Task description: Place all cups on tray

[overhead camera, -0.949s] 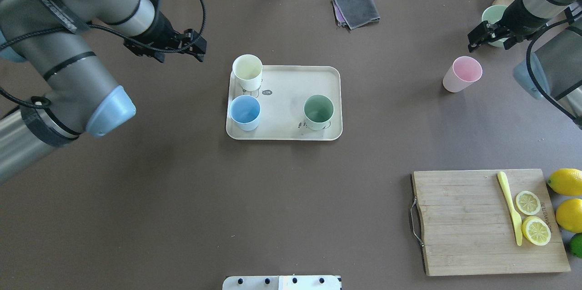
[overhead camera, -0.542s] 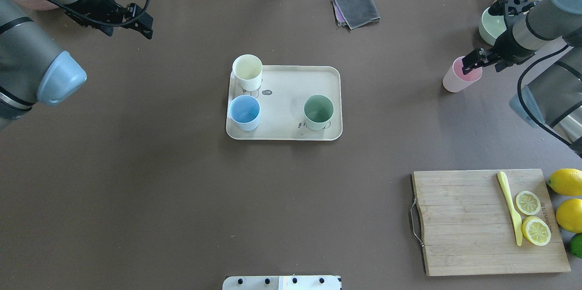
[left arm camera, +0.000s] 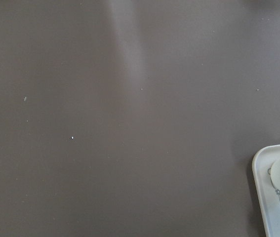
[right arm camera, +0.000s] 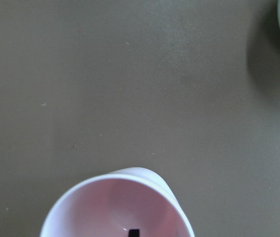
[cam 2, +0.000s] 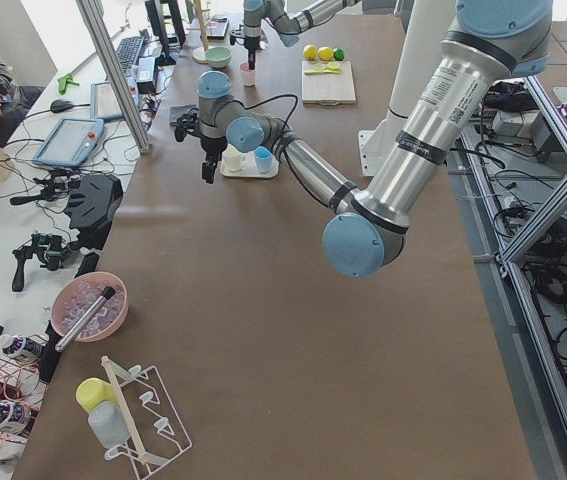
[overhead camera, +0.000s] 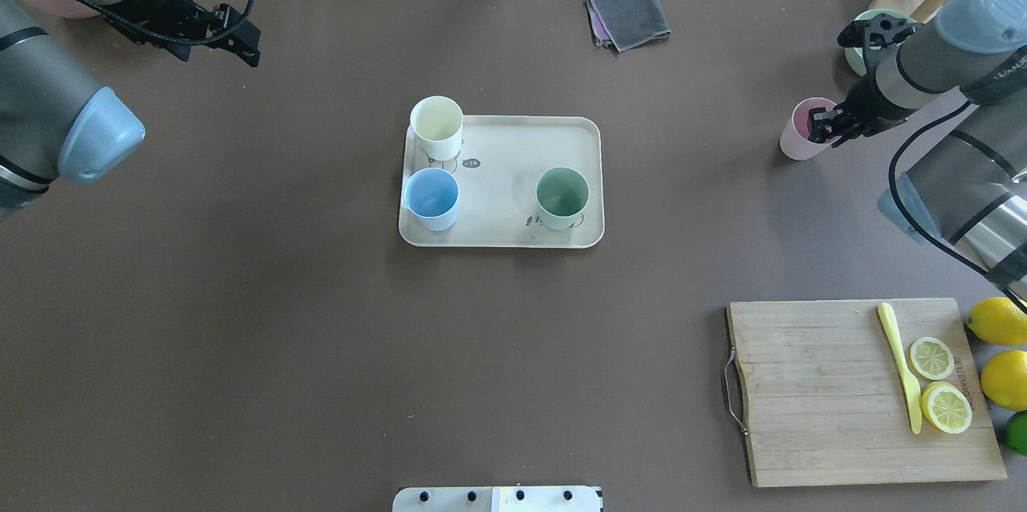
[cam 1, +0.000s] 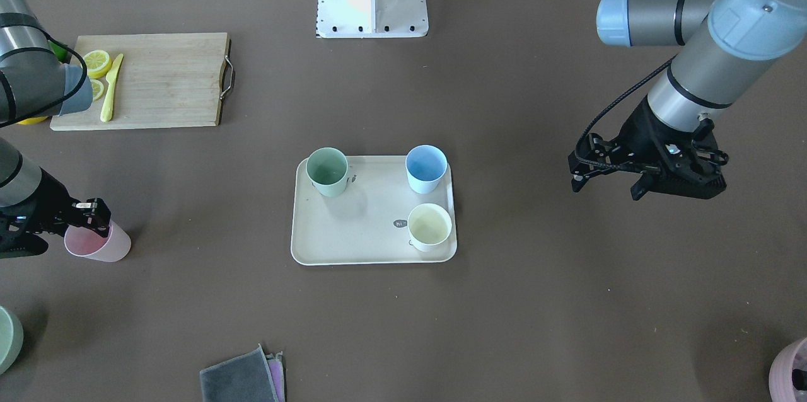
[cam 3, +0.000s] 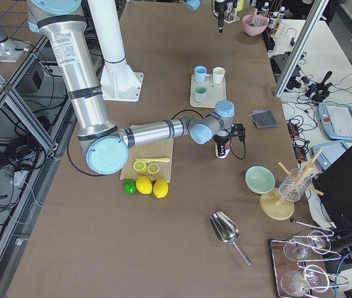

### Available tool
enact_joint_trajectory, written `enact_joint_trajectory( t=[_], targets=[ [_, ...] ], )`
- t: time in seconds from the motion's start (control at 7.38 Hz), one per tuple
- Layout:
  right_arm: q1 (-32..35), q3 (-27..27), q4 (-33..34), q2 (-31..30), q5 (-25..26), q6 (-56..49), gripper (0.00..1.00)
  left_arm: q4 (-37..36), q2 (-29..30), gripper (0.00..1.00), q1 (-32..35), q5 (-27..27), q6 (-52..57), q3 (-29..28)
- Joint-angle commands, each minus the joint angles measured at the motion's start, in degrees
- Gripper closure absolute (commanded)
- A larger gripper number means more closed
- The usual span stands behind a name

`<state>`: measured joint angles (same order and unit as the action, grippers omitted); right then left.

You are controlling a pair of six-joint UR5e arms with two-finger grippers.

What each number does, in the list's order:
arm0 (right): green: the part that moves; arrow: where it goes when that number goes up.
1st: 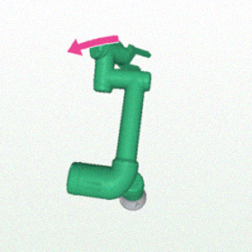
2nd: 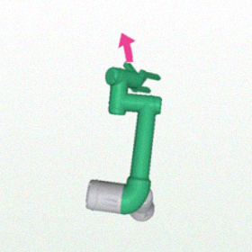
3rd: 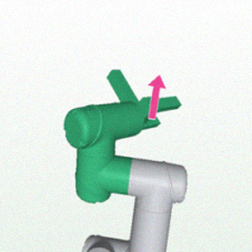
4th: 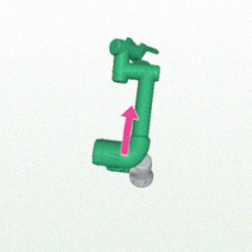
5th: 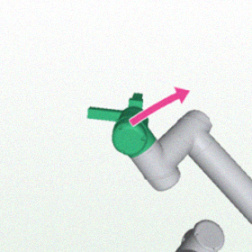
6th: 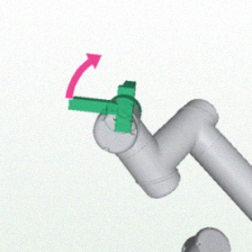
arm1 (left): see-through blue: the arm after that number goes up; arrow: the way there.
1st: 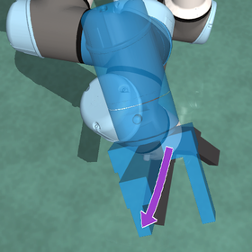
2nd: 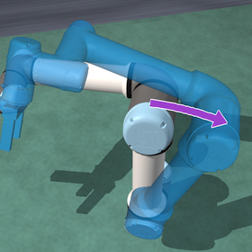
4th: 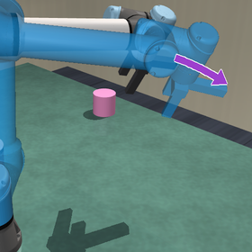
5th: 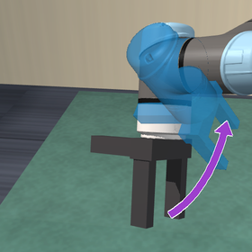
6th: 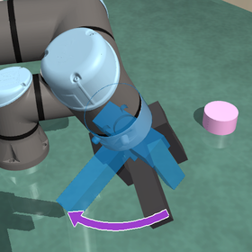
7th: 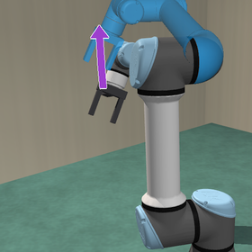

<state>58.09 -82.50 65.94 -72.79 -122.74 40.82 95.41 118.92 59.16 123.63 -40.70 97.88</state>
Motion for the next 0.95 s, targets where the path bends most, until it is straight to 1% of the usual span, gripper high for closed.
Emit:
enact_joint_trajectory(
  t=[0.0, 0.27, 0.41, 0.54, 0.68, 0.81],
  targets=[
    [-0.2, -0.3, 0.7, 3.8, -0.3, 3.0, 1.00, 0.1, 0.0, 0.01, -0.4, -0.1, 0.0, -0.2],
    [-2.4, -0.5, 0.9, 8.7, -0.3, 11.9, 1.00, 0.1, -0.2, 0.01, -0.5, -0.1, 0.0, -0.3],
    [-5.3, -0.4, 1.2, 11.9, 0.3, 18.6, 1.00, 0.3, -0.6, 0.01, -0.5, -0.1, 0.0, -0.3],
    [-7.4, -0.5, 4.2, 15.9, 1.6, 23.5, 1.00, 0.6, -2.1, 0.01, -0.4, 0.2, 0.4, 0.0],
    [-10.2, -0.3, 9.3, 20.4, 4.7, 27.4, 1.00, 0.0, -4.3, 0.01, 1.7, 0.6, 6.9, 0.2],
    [-12.3, 0.1, 10.9, 22.8, 6.6, 29.7, 1.00, -0.9, -7.4, 0.02, 6.4, 2.8, 14.2, -0.2]
  ],
)
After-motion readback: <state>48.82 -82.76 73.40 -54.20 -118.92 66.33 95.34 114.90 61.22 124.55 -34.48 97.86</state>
